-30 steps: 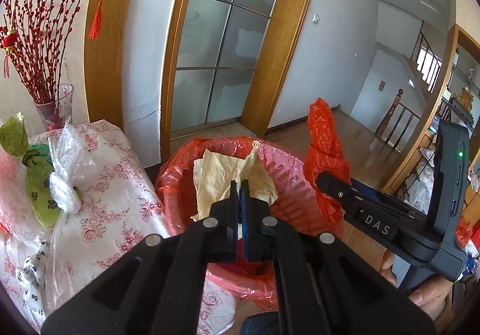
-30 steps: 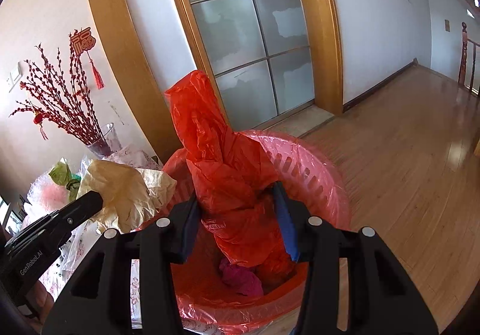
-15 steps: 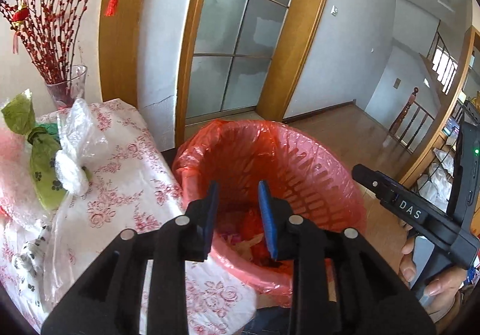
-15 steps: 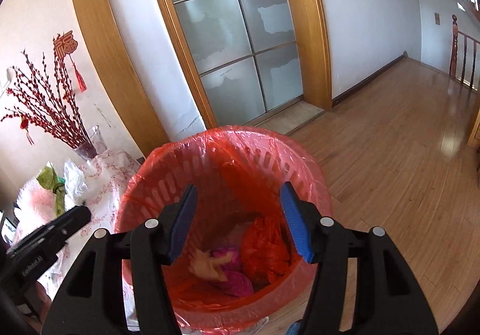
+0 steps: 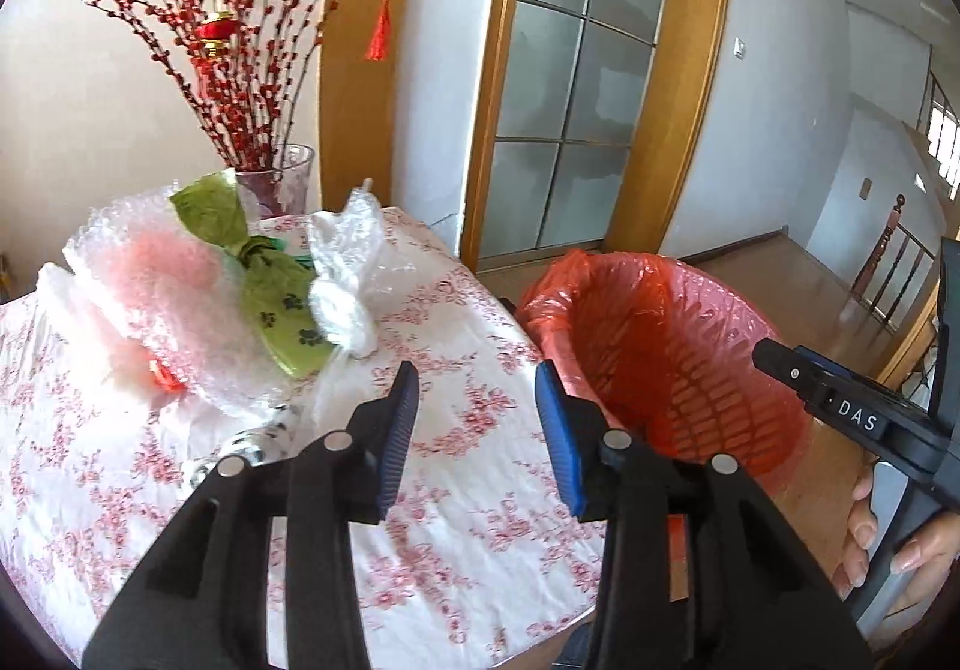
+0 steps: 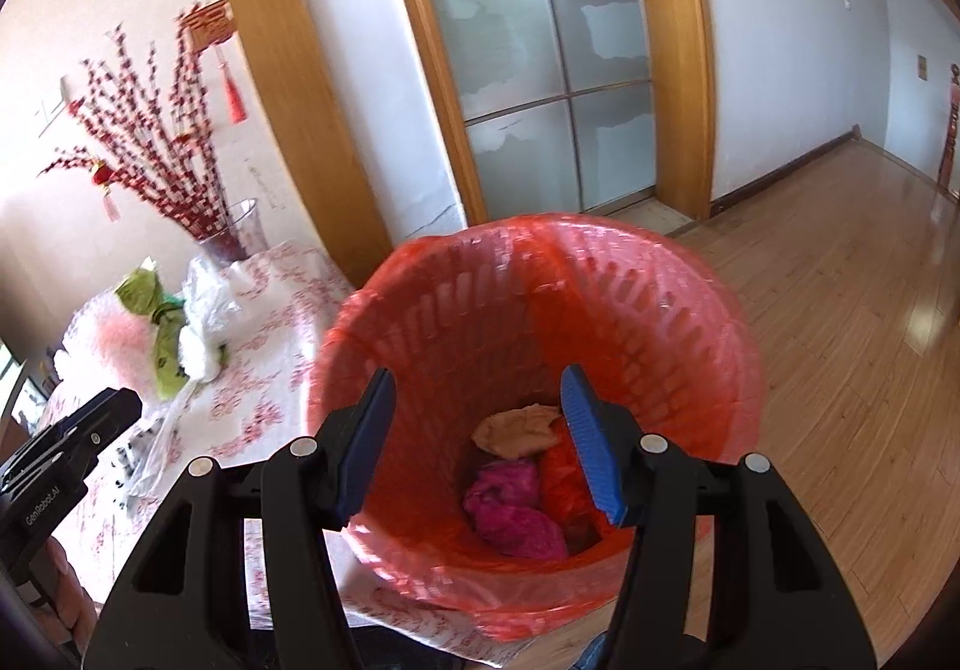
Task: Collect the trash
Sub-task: 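Move both tools back to the table toward the clear and white bags, then grasp the clear plastic bag with the right tool while the left tool grasps the white bag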
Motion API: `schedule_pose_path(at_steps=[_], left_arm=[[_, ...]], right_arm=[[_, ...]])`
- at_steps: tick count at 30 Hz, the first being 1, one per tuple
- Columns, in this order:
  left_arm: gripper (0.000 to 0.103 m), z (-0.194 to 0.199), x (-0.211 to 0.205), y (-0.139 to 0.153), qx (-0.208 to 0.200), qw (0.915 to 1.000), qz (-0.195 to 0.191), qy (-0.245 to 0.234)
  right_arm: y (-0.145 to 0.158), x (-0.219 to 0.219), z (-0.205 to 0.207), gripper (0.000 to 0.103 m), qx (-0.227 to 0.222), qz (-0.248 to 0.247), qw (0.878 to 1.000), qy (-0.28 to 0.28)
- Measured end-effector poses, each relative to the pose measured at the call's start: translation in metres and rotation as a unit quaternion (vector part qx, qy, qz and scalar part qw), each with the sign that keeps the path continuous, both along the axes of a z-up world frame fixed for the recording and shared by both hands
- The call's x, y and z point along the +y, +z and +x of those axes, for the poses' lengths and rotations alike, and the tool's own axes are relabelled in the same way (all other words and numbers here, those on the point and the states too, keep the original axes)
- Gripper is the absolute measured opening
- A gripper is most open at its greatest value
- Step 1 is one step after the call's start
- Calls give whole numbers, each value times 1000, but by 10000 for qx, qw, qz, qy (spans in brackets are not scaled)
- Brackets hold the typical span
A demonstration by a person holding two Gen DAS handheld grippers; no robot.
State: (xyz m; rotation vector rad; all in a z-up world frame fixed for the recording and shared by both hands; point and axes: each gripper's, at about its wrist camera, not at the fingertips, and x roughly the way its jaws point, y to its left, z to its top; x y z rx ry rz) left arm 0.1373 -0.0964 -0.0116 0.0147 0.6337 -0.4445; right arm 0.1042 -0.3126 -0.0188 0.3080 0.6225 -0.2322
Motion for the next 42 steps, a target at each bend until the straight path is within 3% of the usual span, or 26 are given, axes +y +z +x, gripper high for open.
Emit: schedule_pose_path(at_steps=[7,14,20,26,34,38,42], left_arm=[[45,-4,70,5,-144,9963,70,850],[48,-3,145,6,-161,9858,20,1669],[48,1,191,3,-143,9778,-140,2085],[48,4,218,-3,-11,9733,-245,2282],[48,12,233,-13,138,9716,-387,2332],[48,20,231,-17,195,9732,-375,2258],[48,32,225,-18,267,9766,-364,2101]], right_arm=[[5,58,32,58,41,-78,9969,786],[6,126,83,54,149,-66,9884,1512],[-4,178,137,48,427,-113,9807,1903],[-24,194,175,47,760,-190,9821,1713],[-40,200,193,47,1019,-355,9813,1591],[-52,200,197,27,1141,-433,9799,1579],[-49,196,192,20,1045,-436,9809,1583]])
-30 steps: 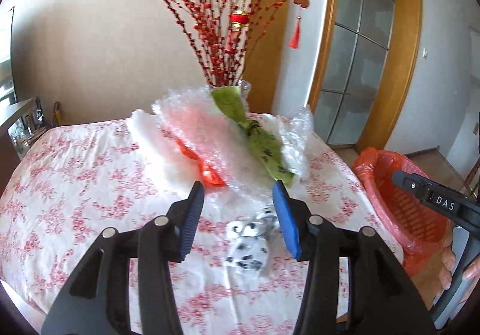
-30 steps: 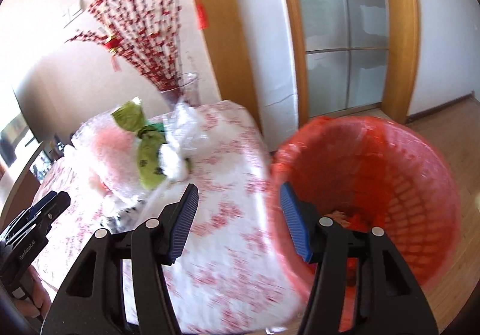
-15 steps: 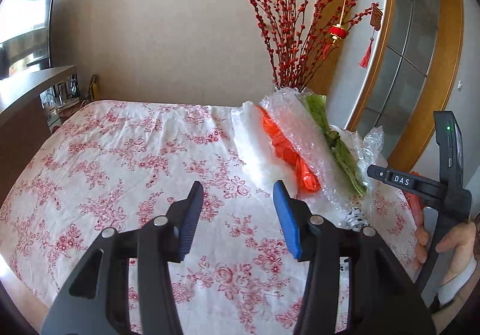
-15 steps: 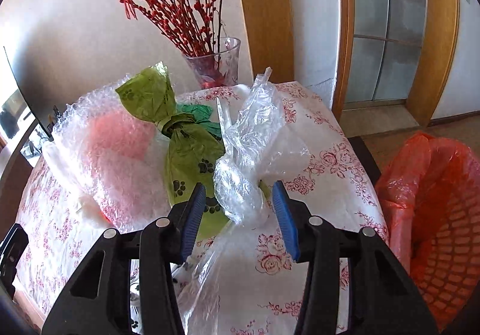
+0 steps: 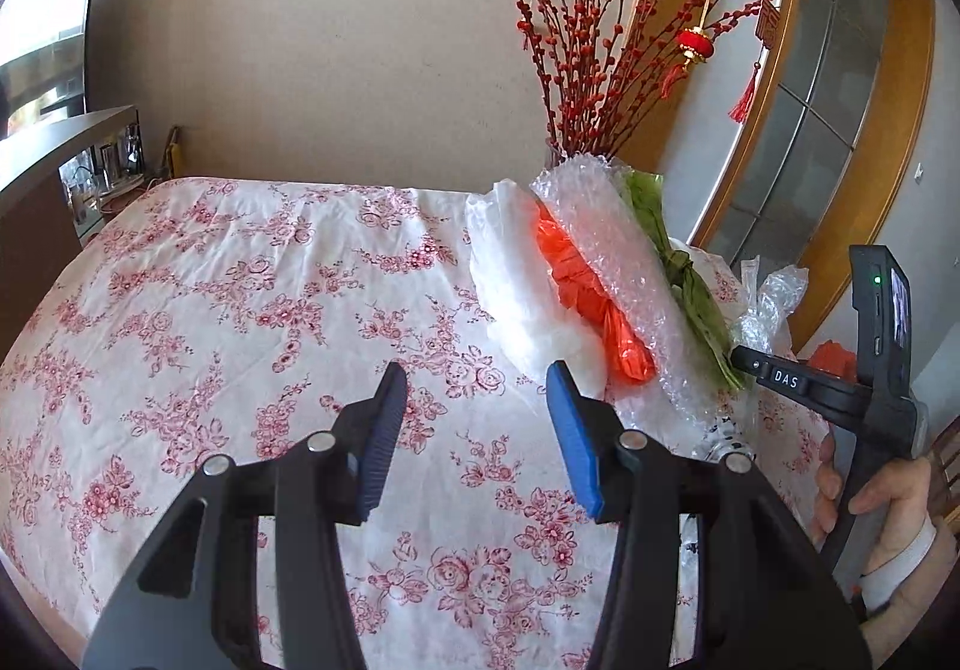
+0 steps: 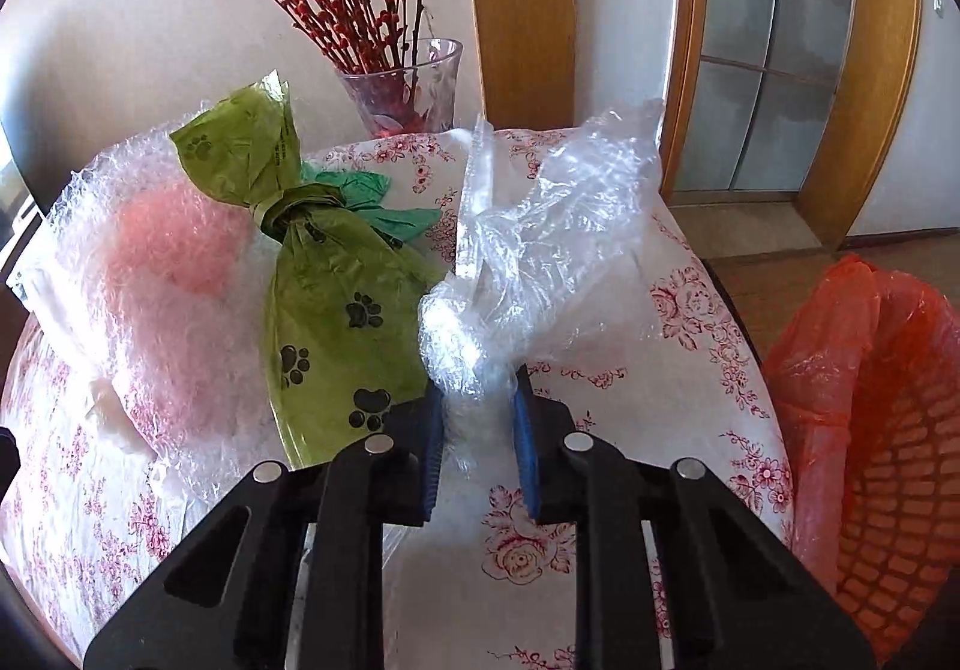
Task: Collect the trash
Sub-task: 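Grasp the clear plastic bag with the right tool while the left tool grasps the white bag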
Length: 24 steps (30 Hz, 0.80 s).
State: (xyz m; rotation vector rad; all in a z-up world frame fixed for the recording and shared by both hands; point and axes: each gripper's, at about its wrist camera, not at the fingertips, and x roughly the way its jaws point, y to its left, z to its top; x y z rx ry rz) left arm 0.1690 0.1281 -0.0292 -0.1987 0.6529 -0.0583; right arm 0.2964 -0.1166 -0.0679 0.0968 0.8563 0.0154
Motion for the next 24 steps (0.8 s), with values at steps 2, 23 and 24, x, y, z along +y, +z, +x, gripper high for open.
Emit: schedule_pose_path(at_steps=[2,23,24], left_arm=[[48,7,-5,1,15,9999,55,-89],[37,99,-31,-25,851,9961,-136,-178],[34,101,-32,-27,891,9958,-119,-166]], right_arm=[[4,-6,-7,20,-77,17,10000,-29],[22,-37,-59,20,-380,-9,9993,-68],[21,-38,-60,20,-376,-5,9993,-68]])
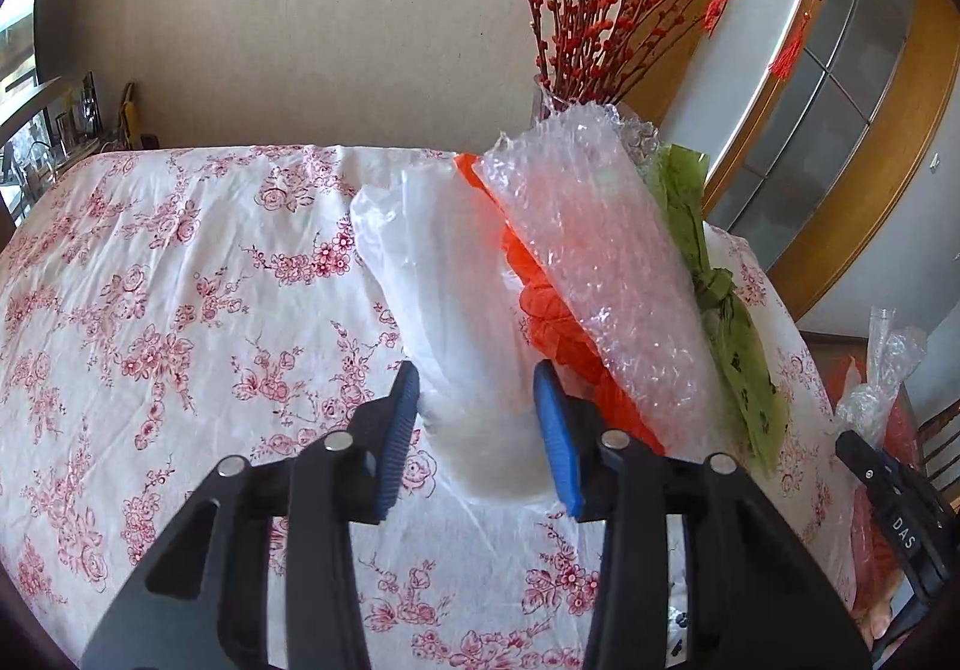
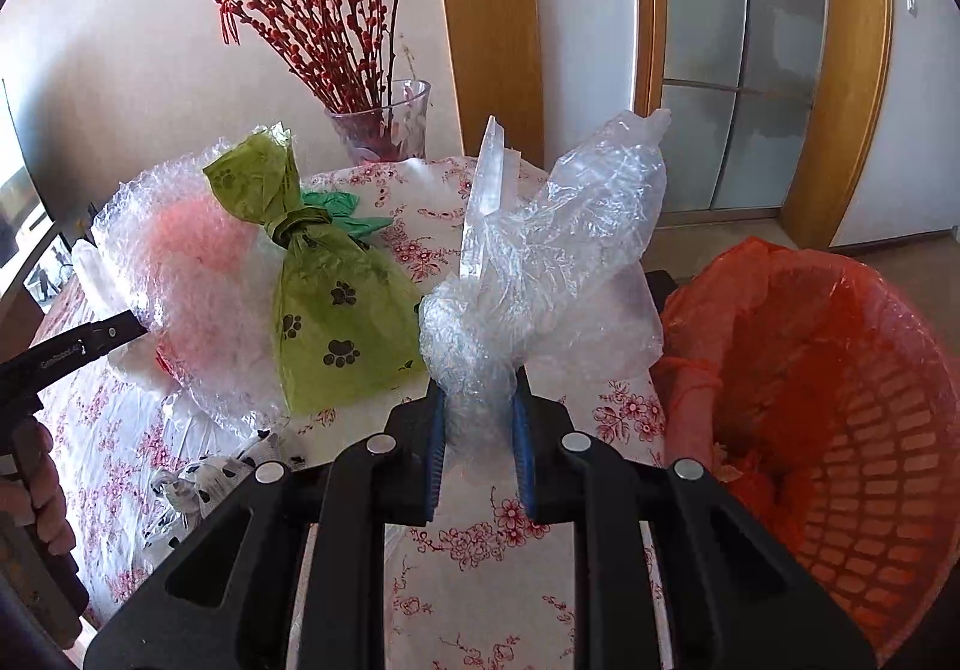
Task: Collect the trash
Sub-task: 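Grasp the clear plastic bag with the right tool while the left tool grasps the white bag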
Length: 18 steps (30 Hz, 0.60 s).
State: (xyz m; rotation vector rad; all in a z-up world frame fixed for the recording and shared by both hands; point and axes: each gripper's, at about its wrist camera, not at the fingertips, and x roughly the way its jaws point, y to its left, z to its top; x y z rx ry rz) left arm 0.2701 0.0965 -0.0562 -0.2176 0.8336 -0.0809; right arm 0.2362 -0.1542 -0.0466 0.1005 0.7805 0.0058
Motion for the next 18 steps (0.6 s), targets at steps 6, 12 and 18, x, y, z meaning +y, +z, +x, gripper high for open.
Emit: schedule_pose_path(at_steps=[6,12,18], left_arm=[[10,1,8,-1,-68,9999,-60,100],[8,-29,26,13,-328,9992,21,224],[8,-61,39,32,-529,9981,-27,307]], right_arm=[[-1,-1,-4,20,24,-10,10000,-13],[5,-2,-13,20,-55,21,10000,11],[14,-2,-26,20,-167,54,9998,97]])
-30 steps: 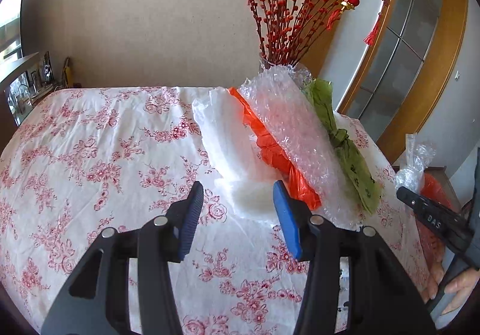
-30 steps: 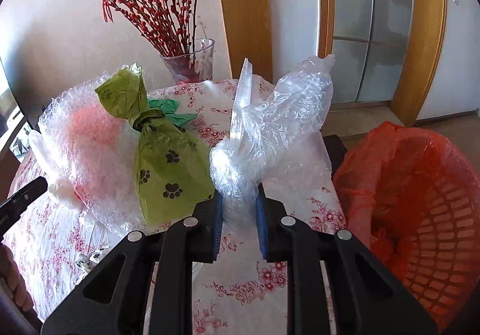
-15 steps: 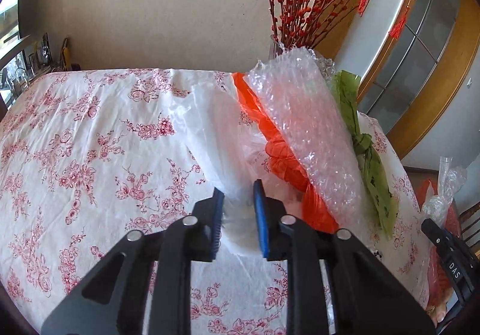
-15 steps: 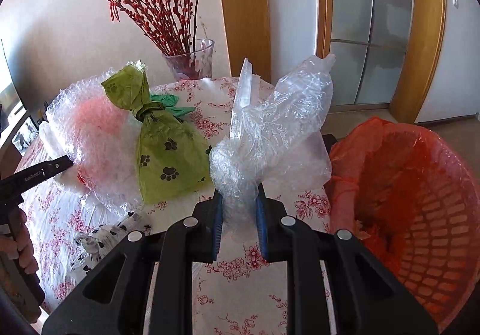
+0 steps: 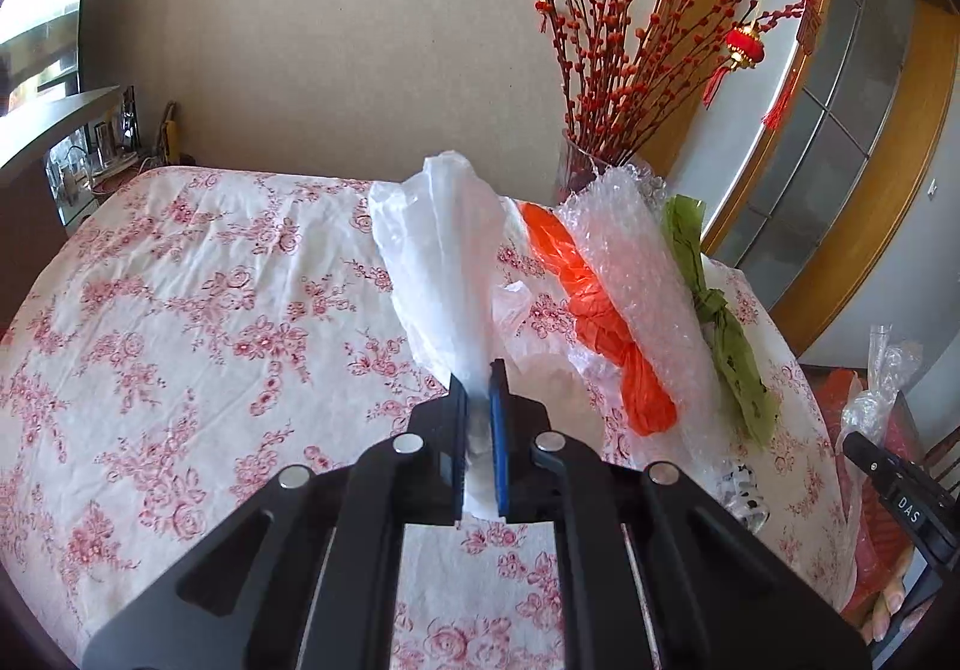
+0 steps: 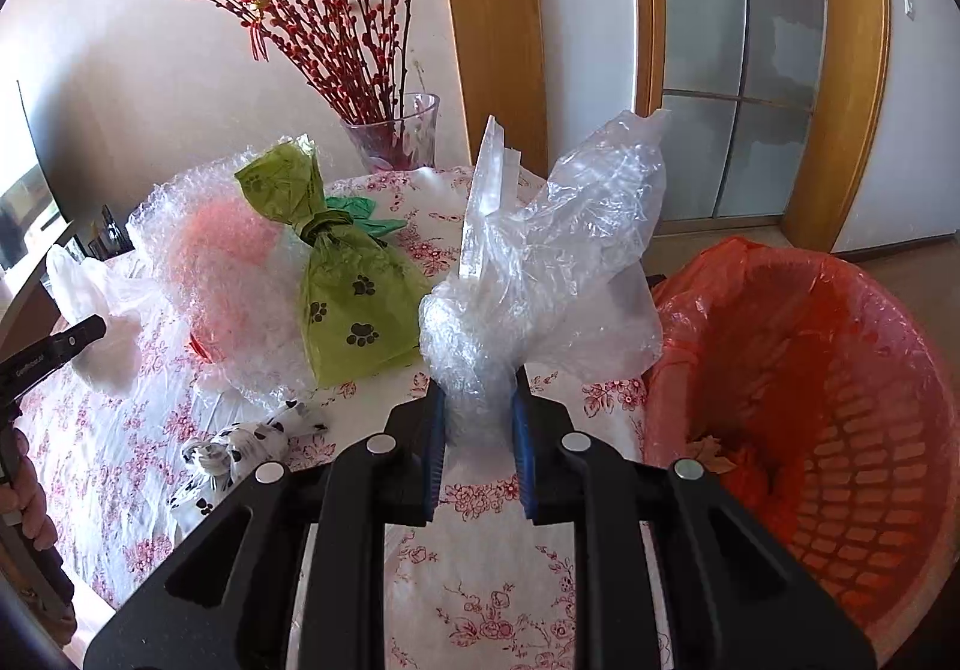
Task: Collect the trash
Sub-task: 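Grasp the clear plastic bag with the right tool while the left tool grasps the white bag, then carry both held bags over the red-lined basket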
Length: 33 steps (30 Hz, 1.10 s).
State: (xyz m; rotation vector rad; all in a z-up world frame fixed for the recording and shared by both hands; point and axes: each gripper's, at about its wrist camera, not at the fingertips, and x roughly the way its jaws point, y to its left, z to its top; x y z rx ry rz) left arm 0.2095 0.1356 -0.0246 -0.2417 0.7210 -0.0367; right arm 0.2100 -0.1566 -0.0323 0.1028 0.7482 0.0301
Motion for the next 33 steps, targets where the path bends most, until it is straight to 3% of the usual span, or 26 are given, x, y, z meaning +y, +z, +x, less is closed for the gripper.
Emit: schedule_pose_path(at_steps=[7,17,33], left_arm=[[8,-30,-10,26,-276,9994,-120,-174],[8,-55,-58,56,-575,9946,-165,-844],[8,-61,-171,59,-572,9745,-186,-2162]], right_arm=[[14,-5,-20,20,-147,15,9999,16],[24,-25,-46,20,-290,-44,9994,-160],[26,-87,-76,20,-328,-16,9962,-812]])
